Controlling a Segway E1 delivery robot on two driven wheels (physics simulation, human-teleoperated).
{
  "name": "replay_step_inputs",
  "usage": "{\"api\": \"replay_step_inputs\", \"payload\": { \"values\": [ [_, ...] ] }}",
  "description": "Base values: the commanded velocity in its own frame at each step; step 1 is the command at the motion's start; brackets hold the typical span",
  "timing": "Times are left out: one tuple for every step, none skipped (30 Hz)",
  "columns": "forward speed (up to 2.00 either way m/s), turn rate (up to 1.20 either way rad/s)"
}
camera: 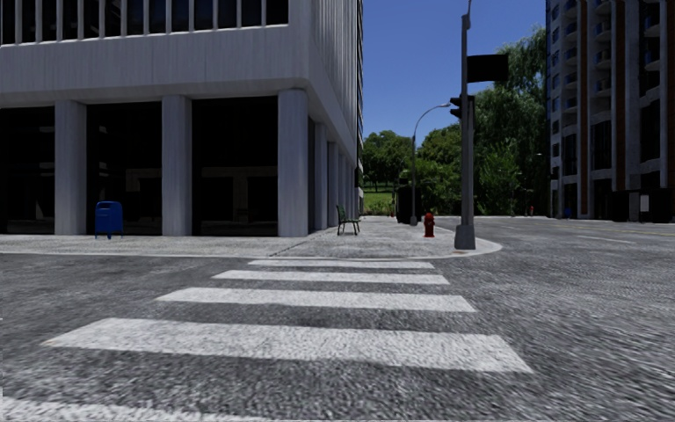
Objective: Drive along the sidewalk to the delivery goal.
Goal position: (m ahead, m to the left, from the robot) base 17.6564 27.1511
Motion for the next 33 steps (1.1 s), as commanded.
{"api": "replay_step_inputs", "payload": {
  "values": [
    [2.0,0.0],
    [2.0,0.0],
    [2.0,0.0],
    [2.0,0.0],
    [2.0,0.0],
    [2.0,0.0],
    [2.0,0.0],
    [2.0,0.0],
    [2.0,0.0],
    [2.0,0.0],
    [2.0,0.0],
    [2.0,0.0],
    [2.0,0.0],
    [2.0,0.0],
    [2.0,0.0],
    [2.0,0.0],
    [2.0,0.0],
    [2.0,0.0],
    [2.0,0.0],
    [2.0,0.0],
    [2.0,0.0],
    [2.0,0.0],
    [2.0,0.0],
    [2.0,0.0],
    [2.0,0.0],
    [2.0,0.0],
    [2.0,0.0],
    [2.0,0.0],
    [2.0,0.0],
    [2.0,0.0],
    [2.0,0.0],
    [2.0,0.0],
    [2.0,0.0]
  ]
}}
